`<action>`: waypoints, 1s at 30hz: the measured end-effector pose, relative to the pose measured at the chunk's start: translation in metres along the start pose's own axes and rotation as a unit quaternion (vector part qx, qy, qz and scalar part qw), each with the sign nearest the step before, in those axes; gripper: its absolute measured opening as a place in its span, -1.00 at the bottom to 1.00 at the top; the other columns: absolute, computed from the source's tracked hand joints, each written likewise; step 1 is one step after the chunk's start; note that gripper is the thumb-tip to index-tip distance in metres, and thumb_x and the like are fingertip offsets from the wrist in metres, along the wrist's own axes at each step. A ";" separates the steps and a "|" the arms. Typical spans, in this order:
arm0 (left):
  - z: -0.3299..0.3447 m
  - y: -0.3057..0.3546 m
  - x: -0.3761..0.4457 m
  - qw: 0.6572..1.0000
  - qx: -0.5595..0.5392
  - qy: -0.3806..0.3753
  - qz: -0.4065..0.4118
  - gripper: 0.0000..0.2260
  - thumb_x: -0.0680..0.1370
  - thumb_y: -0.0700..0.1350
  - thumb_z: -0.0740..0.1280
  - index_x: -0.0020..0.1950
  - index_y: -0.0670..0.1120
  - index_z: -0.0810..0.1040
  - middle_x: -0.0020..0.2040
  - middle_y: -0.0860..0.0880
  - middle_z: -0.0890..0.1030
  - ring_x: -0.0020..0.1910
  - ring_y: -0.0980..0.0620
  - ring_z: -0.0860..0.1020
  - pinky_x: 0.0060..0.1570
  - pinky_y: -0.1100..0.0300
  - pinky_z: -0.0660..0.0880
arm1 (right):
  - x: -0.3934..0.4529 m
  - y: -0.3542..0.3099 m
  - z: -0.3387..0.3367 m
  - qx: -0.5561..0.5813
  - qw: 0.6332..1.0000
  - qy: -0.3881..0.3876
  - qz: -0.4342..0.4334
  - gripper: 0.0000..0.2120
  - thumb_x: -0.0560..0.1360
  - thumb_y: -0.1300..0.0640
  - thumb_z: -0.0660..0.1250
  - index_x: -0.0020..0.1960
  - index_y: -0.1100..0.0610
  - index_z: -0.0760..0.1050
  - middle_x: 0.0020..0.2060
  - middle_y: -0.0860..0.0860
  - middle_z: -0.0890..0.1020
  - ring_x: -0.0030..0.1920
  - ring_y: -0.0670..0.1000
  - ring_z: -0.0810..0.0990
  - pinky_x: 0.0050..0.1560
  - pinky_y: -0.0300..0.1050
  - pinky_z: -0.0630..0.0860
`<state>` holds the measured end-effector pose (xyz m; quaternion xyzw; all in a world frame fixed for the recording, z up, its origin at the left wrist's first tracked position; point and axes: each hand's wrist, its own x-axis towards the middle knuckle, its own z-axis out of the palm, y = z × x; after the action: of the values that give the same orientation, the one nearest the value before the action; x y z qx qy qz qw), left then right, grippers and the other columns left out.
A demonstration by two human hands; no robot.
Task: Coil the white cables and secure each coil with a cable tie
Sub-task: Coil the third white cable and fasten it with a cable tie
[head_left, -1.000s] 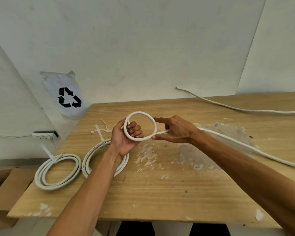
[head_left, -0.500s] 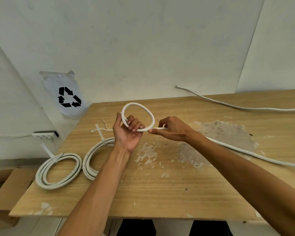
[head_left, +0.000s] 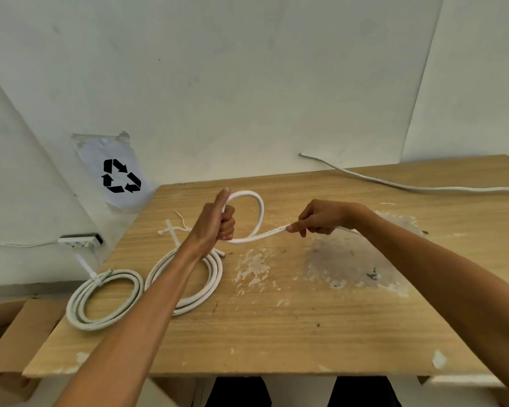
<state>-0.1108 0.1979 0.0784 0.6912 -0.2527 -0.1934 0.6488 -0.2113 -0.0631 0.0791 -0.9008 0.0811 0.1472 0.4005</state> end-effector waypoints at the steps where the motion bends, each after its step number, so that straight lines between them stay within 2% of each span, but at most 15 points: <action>1: 0.005 -0.001 -0.005 0.999 0.032 -0.012 0.008 -0.50 0.66 0.21 0.10 -0.40 0.01 0.13 -0.53 0.03 0.11 -0.54 0.07 0.07 -0.46 0.26 0.14 | 0.001 -0.004 -0.004 -0.012 1.000 -0.001 0.013 -0.49 0.39 -0.26 0.49 -0.17 0.24 0.64 -0.45 0.01 0.35 -0.45 -0.01 0.23 -0.38 -0.13 0.23; 5: 0.030 -0.010 -0.025 0.983 0.169 -0.044 0.057 -0.46 0.60 0.33 0.12 -0.46 0.04 0.19 -0.51 0.02 0.17 -0.51 0.04 0.11 -0.42 0.20 0.15 | 0.008 -0.021 -0.010 -0.047 0.997 0.025 0.064 -0.53 0.40 -0.22 0.50 -0.15 0.23 0.66 -0.42 0.02 0.36 -0.45 -0.01 0.24 -0.43 -0.17 0.23; 7: 0.041 -0.018 -0.030 0.965 0.247 -0.030 0.085 -0.44 0.57 0.39 0.10 -0.47 0.03 0.25 -0.52 0.03 0.22 -0.52 0.06 0.16 -0.40 0.17 0.16 | 0.011 -0.031 -0.007 -0.040 0.995 0.050 0.079 -0.54 0.41 -0.18 0.51 -0.11 0.26 0.66 -0.42 0.04 0.37 -0.47 -0.01 0.24 -0.45 -0.18 0.22; 9: 0.045 -0.023 -0.032 0.956 0.276 -0.004 0.098 -0.41 0.53 0.43 0.08 -0.46 -0.01 0.29 -0.53 0.05 0.25 -0.55 0.10 0.18 -0.41 0.16 0.16 | 0.012 -0.042 -0.003 -0.022 0.993 0.081 0.088 -0.59 0.46 -0.11 0.49 -0.09 0.28 0.65 -0.47 0.02 0.36 -0.51 -0.02 0.22 -0.49 -0.20 0.19; 12: 0.048 -0.027 -0.035 0.943 0.307 0.011 0.127 -0.40 0.56 0.41 0.07 -0.48 -0.01 0.27 -0.56 0.08 0.25 -0.57 0.12 0.19 -0.44 0.15 0.18 | 0.013 -0.060 0.001 0.067 0.988 0.109 0.091 -0.72 0.53 0.05 0.45 -0.15 0.28 0.62 -0.49 0.01 0.38 -0.52 -0.02 0.25 -0.50 -0.20 0.21; 16: 0.056 -0.027 -0.036 0.918 0.367 0.038 0.144 -0.44 0.60 0.29 0.06 -0.47 -0.04 0.21 -0.54 0.04 0.24 -0.53 0.05 0.23 -0.41 0.12 0.19 | 0.015 -0.085 0.005 0.211 0.967 0.108 0.095 -0.77 0.63 0.21 0.25 -0.16 0.26 0.53 -0.44 0.05 0.39 -0.49 -0.06 0.30 -0.44 -0.24 0.26; 18: 0.059 -0.022 -0.033 0.916 0.370 0.054 0.148 -0.45 0.60 0.29 0.05 -0.46 -0.04 0.21 -0.54 0.04 0.25 -0.52 0.05 0.24 -0.41 0.13 0.17 | 0.016 -0.094 0.008 0.289 0.948 0.103 0.088 -0.77 0.64 0.24 0.19 -0.08 0.28 0.57 -0.38 0.07 0.45 -0.43 -0.06 0.38 -0.36 -0.22 0.40; 20: 0.063 -0.015 -0.029 0.921 0.350 0.079 0.150 -0.46 0.60 0.29 0.04 -0.44 -0.04 0.22 -0.54 0.05 0.25 -0.52 0.06 0.25 -0.42 0.14 0.16 | 0.017 -0.100 0.010 0.300 0.943 0.125 0.074 -0.81 0.61 0.22 0.25 -0.02 0.25 0.63 -0.25 0.07 0.53 -0.28 -0.02 0.49 -0.25 -0.09 0.57; 22: 0.067 -0.008 -0.022 0.928 0.328 0.097 0.149 -0.43 0.61 0.30 0.03 -0.43 -0.07 0.35 -0.56 0.07 0.26 -0.54 0.09 0.26 -0.42 0.15 0.17 | 0.016 -0.104 0.011 0.302 0.939 0.154 0.059 -0.81 0.60 0.21 0.27 0.00 0.24 0.64 -0.09 0.10 0.56 -0.12 0.05 0.55 -0.13 0.06 0.64; 23: 0.068 -0.007 -0.018 0.933 0.316 0.097 0.143 -0.39 0.61 0.31 0.02 -0.36 -0.10 0.51 -0.59 0.05 0.28 -0.56 0.11 0.27 -0.42 0.16 0.18 | 0.015 -0.107 0.011 0.317 0.933 0.160 0.053 -0.80 0.62 0.21 0.24 0.00 0.26 0.62 -0.06 0.14 0.57 -0.09 0.10 0.57 -0.07 0.13 0.65; 24: 0.070 -0.005 -0.014 0.938 0.304 0.093 0.137 -0.36 0.61 0.34 0.01 -0.19 -0.11 0.65 -0.60 0.05 0.31 -0.58 0.11 0.29 -0.42 0.16 0.19 | 0.015 -0.110 0.012 0.334 0.927 0.163 0.050 -0.79 0.63 0.22 0.20 0.03 0.29 0.59 -0.05 0.19 0.58 -0.07 0.15 0.59 0.02 0.18 0.64; 25: 0.072 -0.002 -0.012 0.945 0.285 0.090 0.132 -0.32 0.59 0.38 -0.01 -0.02 -0.10 0.70 -0.60 0.07 0.34 -0.58 0.11 0.31 -0.43 0.17 0.22 | 0.015 -0.112 0.012 0.349 0.921 0.164 0.047 -0.77 0.65 0.23 0.17 0.09 0.33 0.55 -0.04 0.24 0.61 -0.05 0.19 0.62 0.10 0.22 0.61; 26: 0.074 -0.001 -0.010 0.953 0.259 0.092 0.128 -0.26 0.56 0.43 -0.04 0.05 -0.10 0.70 -0.59 0.08 0.35 -0.57 0.12 0.33 -0.43 0.14 0.25 | 0.014 -0.115 0.012 0.374 0.913 0.159 0.040 -0.76 0.66 0.23 0.14 0.12 0.37 0.51 -0.05 0.27 0.63 -0.03 0.21 0.65 0.14 0.23 0.60; 28: 0.079 0.004 -0.009 0.966 0.210 0.094 0.116 -0.19 0.53 0.47 -0.08 -0.06 -0.16 0.68 -0.50 0.03 0.38 -0.49 0.02 0.37 -0.40 0.07 0.28 | 0.010 -0.122 0.014 0.433 0.888 0.155 0.016 -0.76 0.67 0.26 0.10 0.02 0.39 0.48 -0.12 0.25 0.67 -0.09 0.16 0.68 0.09 0.12 0.63; 30: 0.085 0.012 -0.008 0.978 0.167 0.077 0.097 -0.35 0.61 0.36 -0.06 -0.21 -0.08 0.60 -0.41 -0.05 0.44 -0.42 0.00 0.40 -0.36 0.11 0.31 | 0.007 -0.129 0.017 0.431 0.880 0.200 0.003 -0.75 0.64 0.28 0.14 -0.13 0.32 0.51 -0.22 0.17 0.62 -0.25 0.06 0.61 -0.12 -0.03 0.61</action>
<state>-0.1688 0.1347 0.0828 0.7747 -0.2971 -0.0310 0.5574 -0.1735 0.0354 0.1560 -0.6490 0.2176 -0.0839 0.7241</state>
